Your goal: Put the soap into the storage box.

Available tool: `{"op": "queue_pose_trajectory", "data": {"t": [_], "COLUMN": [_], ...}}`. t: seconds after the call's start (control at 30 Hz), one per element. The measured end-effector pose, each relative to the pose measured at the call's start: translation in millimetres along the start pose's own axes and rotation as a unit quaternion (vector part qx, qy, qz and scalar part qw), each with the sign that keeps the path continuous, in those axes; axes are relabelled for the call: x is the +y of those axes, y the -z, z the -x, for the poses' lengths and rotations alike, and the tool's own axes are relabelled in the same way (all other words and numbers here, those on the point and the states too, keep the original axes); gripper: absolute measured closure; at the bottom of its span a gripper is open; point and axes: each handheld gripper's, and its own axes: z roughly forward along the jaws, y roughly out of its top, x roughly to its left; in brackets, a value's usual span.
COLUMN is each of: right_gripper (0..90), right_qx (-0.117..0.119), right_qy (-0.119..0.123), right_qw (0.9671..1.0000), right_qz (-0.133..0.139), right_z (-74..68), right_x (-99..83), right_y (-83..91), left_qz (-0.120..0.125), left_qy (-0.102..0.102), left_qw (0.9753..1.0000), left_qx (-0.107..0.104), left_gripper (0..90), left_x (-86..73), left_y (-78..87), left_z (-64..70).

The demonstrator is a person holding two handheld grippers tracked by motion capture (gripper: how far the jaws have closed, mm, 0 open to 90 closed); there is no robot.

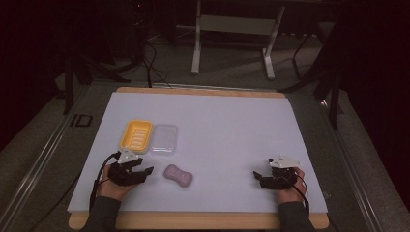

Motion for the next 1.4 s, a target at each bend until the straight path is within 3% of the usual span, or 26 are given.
{"op": "queue_pose_trajectory", "data": {"t": [0.2, 0.4, 0.57, 0.8, 1.07, 1.4], "right_gripper": [22.3, 22.3, 22.1, 21.3, 20.0, 20.0], "right_qx": [0.012, 0.020, 0.023, 0.023, 0.024, 0.024], "right_qy": [-0.022, -0.019, -0.021, -0.021, -0.020, -0.016], "right_qw": [0.9991, 0.9991, 0.9990, 0.9991, 0.9991, 0.9992], "right_qz": [0.035, 0.031, 0.031, 0.029, 0.029, 0.027], "right_z": [5.3, 5.7, 6.4, 6.4, 6.1, 5.5], "right_x": [-3.2, -2.9, -2.9, -2.8, -2.8, -2.5], "right_y": [6.2, 5.7, 5.7, 5.4, 5.3, 4.6], "left_qz": [0.009, 0.008, 0.005, -0.012, -0.024, -0.021], "left_qy": [0.009, 0.001, 0.000, -0.032, -0.065, -0.080], "left_qw": [0.9999, 0.9999, 0.9999, 0.9991, 0.9968, 0.9949], "left_qx": [-0.009, -0.012, -0.013, -0.026, -0.040, -0.057], "left_gripper": [51.7, 59.3, 73.3, 89.9, 90.0, 90.0], "left_x": [0.1, 2.8, 5.5, 13.3, 21.4, 30.0], "left_y": [5.3, 9.1, 8.8, 8.0, 7.7, 4.6], "left_z": [-4.3, -3.9, -1.9, 6.6, 16.2, 25.7]}}
